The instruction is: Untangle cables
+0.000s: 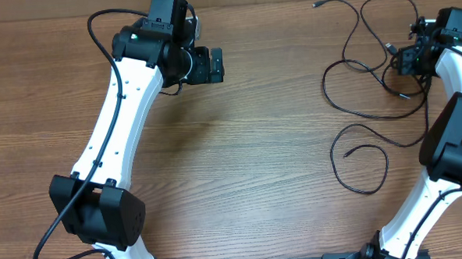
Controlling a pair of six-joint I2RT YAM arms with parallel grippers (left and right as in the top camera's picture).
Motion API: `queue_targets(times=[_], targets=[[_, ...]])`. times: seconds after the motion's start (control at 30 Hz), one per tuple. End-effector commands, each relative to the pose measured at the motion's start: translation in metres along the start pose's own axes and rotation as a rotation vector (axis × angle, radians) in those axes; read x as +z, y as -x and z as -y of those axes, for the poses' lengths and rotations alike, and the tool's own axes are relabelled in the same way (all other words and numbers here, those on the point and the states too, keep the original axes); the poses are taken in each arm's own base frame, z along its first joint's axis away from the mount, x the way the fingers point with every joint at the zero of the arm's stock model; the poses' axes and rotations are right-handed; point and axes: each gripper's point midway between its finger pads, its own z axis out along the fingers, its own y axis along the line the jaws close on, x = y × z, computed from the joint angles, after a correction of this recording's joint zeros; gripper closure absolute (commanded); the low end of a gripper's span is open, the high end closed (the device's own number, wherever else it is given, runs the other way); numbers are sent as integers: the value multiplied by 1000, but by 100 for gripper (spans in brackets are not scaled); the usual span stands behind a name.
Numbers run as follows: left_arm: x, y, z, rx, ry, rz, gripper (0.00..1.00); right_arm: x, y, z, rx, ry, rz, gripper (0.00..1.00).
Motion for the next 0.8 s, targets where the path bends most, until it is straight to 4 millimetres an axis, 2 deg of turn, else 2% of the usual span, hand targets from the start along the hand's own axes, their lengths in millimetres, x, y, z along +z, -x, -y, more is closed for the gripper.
queue_targets(times=[0.0,0.17,0.27,0.43,0.53,0.6,0.77], targets=[[-6,5,2,7,-1,24,0,17,-9,2,0,0,-25,38],[-6,5,2,6,-1,24,0,28,-16,6,9,0,-40,38],[-6,5,2,7,-2,26,0,33,-20,11,20,-3,-46,43],[-6,7,3,9,-4,33,0,33,-22,19,32,-10,-44,46],[-6,7,3,8,-4,34,0,33,-23,23,42,-10,-45,50],[-6,7,3,8,-4,34,1,33,-23,20,47,19,-40,53],[-6,7,3,8,-4,34,0,33,-23,9,52,91,-27,53]])
